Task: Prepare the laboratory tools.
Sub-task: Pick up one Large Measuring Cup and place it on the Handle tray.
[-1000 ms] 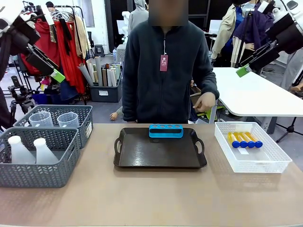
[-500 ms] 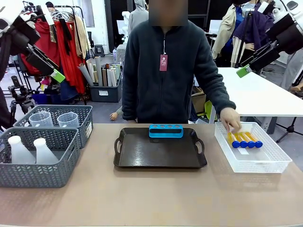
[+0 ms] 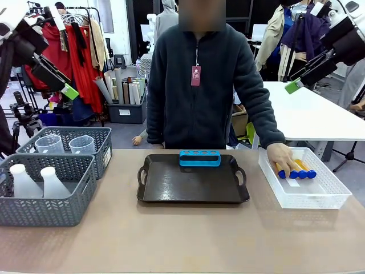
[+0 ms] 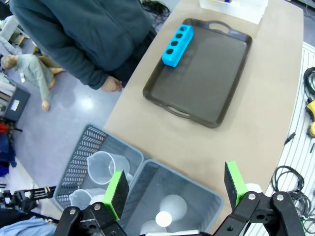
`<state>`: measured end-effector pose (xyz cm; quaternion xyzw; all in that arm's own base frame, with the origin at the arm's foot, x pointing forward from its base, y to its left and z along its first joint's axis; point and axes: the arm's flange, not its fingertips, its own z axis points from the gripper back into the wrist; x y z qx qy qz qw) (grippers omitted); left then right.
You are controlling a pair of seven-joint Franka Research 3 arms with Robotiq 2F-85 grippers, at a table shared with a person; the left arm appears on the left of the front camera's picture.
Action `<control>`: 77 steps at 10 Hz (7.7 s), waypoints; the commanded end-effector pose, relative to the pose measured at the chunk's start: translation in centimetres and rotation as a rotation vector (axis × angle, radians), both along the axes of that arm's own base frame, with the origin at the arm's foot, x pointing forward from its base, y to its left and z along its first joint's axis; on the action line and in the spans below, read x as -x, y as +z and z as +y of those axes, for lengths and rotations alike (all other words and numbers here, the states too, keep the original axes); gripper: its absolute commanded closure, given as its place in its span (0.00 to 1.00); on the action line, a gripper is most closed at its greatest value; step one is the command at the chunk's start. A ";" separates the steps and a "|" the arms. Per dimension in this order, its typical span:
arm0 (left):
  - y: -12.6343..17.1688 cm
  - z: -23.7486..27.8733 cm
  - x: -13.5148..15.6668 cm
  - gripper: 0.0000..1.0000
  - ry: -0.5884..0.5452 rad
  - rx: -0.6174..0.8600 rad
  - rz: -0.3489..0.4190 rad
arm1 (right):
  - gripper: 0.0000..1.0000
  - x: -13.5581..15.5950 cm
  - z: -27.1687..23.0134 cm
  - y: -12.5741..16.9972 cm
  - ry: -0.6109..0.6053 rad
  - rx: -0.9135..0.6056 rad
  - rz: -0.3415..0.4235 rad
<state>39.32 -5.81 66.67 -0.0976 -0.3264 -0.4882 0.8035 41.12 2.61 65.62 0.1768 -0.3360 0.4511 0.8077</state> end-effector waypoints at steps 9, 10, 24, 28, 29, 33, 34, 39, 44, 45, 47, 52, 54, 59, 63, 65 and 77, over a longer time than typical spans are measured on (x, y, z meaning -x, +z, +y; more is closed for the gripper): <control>-3.5 3.1 2.4 0.00 0.301 -0.328 0.288 | 0.00 -0.1 0.1 0.0 0.010 -0.018 -0.004; -3.2 2.9 2.5 0.00 0.260 -0.295 0.264 | 0.00 -0.1 0.1 0.0 0.010 -0.018 -0.004; -13.4 1.9 -13.8 0.00 0.855 -0.271 0.481 | 0.00 -0.1 0.1 0.0 0.010 -0.018 -0.004; -15.6 1.9 -14.8 0.00 0.823 -0.253 0.504 | 0.00 -0.1 0.1 0.0 0.010 -0.018 -0.004; -15.6 1.9 -14.8 0.00 0.823 -0.253 0.504 | 0.00 -0.1 0.1 0.0 0.010 -0.018 -0.004; -16.6 2.1 -15.9 0.00 0.804 -0.312 0.415 | 0.00 -0.1 0.1 0.0 0.010 -0.018 -0.004; -18.0 2.3 -17.5 0.00 0.828 -0.311 0.397 | 0.00 -0.1 0.1 0.0 0.010 -0.018 -0.004; -22.7 2.8 -21.6 0.00 0.888 -0.248 0.433 | 0.00 -0.1 0.1 0.0 0.010 -0.018 -0.004; -24.3 2.9 -24.0 0.00 0.956 -0.217 0.510 | 0.00 -0.1 0.1 0.0 0.010 -0.018 -0.004; -24.6 2.8 -24.1 0.00 0.965 -0.209 0.531 | 0.00 -0.1 0.1 0.0 0.010 -0.018 -0.004; -25.6 3.2 -24.6 0.00 0.980 -0.213 0.546 | 0.00 -0.1 0.1 0.0 0.010 -0.018 -0.004; -27.8 4.2 -25.3 0.00 0.959 -0.187 0.583 | 0.00 -0.1 0.1 0.0 0.010 -0.018 -0.004; -28.1 4.7 -25.4 0.40 0.979 -0.201 0.561 | 0.00 -0.1 0.1 0.0 0.010 -0.018 -0.004; -28.1 4.8 -25.0 1.00 0.984 -0.216 0.530 | 0.00 -0.1 0.1 0.0 0.010 -0.018 -0.004; -27.5 4.9 -24.7 1.00 0.985 -0.228 0.528 | 0.00 -0.1 0.1 0.0 0.010 -0.018 -0.004; -26.8 4.9 -24.4 1.00 0.983 -0.235 0.531 | 0.00 -0.1 0.1 0.0 0.010 -0.018 -0.004; -1.5 5.1 -17.6 1.00 0.386 -0.339 0.380 | 0.00 -0.1 0.1 0.0 0.010 -0.018 -0.004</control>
